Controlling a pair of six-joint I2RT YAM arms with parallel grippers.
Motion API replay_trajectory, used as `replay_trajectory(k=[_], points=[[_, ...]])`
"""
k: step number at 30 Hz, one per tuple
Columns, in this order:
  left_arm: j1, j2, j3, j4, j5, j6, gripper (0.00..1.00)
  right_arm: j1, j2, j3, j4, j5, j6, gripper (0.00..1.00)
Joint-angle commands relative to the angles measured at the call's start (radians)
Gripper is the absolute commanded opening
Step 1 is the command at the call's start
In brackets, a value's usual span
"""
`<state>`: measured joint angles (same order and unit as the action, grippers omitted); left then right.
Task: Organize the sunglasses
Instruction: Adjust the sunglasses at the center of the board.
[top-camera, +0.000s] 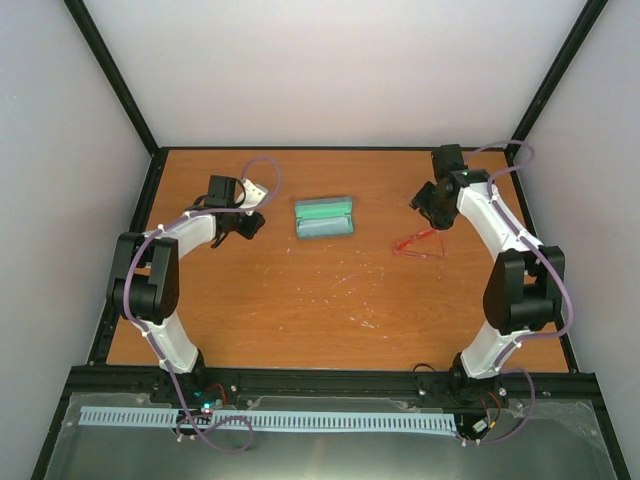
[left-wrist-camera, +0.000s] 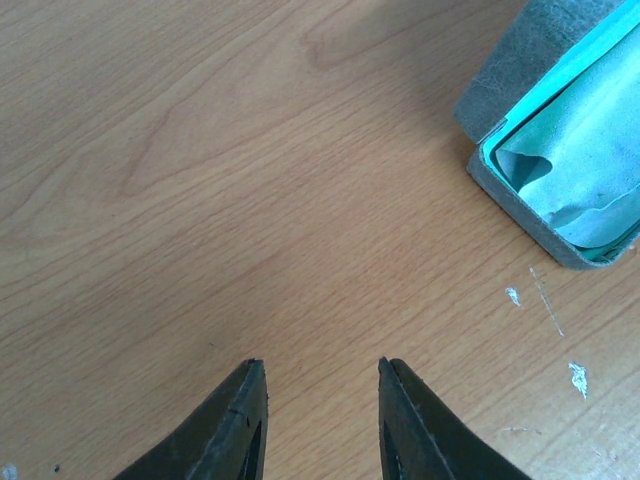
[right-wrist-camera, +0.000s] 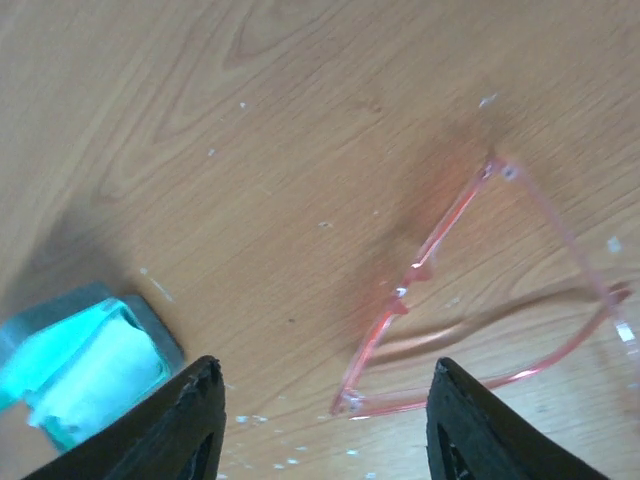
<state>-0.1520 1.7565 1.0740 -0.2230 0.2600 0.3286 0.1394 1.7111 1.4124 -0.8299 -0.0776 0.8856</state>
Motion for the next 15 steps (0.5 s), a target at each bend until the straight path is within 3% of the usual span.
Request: replay_trajectory(k=[1, 4, 7, 9, 15], points=[[0.011, -0.017, 0.013, 0.016, 0.022, 0.028, 0.33, -0.029, 0.079, 0.070, -0.191, 0.101, -0.423, 0.49], [0.011, -0.014, 0.021, 0.004, 0.020, 0.043, 0.33, -0.048, 0.217, 0.203, -0.352, 0.167, -0.545, 0.38], [0.012, -0.015, 0.026, -0.004, 0.004, 0.055, 0.33, -0.046, 0.261, 0.289, -0.363, 0.226, -0.710, 0.48], [0.012, -0.015, 0.027, -0.007, -0.001, 0.060, 0.33, -0.054, 0.248, 0.283, -0.321, 0.158, -0.789, 0.54], [0.011, -0.020, 0.022, -0.020, -0.008, 0.057, 0.33, -0.064, 0.281, 0.277, -0.342, 0.084, -0.785, 0.57]])
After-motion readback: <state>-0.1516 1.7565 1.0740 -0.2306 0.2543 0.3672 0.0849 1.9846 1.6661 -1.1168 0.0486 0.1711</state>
